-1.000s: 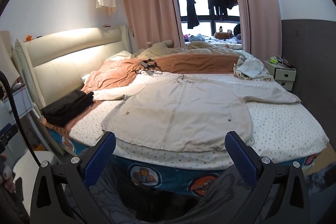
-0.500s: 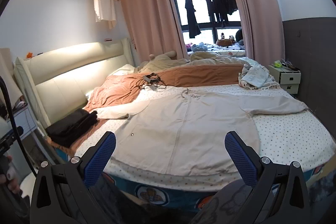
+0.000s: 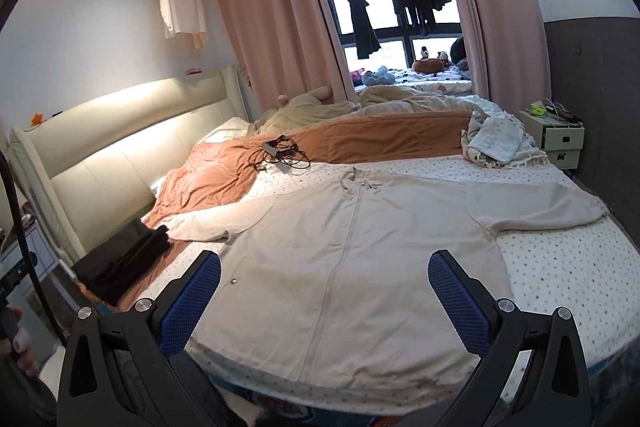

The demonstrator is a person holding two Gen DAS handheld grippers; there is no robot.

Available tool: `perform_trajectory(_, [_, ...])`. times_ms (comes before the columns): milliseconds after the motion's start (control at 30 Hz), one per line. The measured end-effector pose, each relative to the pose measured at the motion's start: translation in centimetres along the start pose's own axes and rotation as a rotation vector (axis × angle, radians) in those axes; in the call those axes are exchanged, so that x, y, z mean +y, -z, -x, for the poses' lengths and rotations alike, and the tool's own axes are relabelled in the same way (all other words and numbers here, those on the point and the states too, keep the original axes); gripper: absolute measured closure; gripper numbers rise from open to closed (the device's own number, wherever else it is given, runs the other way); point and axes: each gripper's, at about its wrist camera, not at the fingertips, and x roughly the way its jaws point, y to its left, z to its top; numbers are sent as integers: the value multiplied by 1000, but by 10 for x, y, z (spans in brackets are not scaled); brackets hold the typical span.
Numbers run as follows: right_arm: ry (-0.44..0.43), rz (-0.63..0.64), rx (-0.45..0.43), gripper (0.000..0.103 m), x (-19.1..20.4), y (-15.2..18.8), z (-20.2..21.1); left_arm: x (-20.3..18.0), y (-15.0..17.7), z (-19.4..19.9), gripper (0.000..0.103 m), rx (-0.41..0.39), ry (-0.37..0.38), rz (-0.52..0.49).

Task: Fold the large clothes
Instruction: 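Move the left tool down toward the sleeve of the beige jacket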

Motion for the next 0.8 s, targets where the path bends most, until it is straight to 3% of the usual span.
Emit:
perform_trajectory(233, [20, -13, 28, 0, -8, -25, -66, 19, -19, -63, 1, 47, -45, 43])
perform_trajectory(500, [-23, -6, 73, 0, 5, -48, -149, 40, -36, -129, 1, 112, -66, 81])
perform_trajectory(667, [-46, 16, 121, 0, 26, -58, -203, 47, -44, -175, 6, 164, -39, 106])
perform_trajectory(800, [-69, 33, 165, 0, 40, -62, -249, 55, -47, -218, 19, 225, -42, 132])
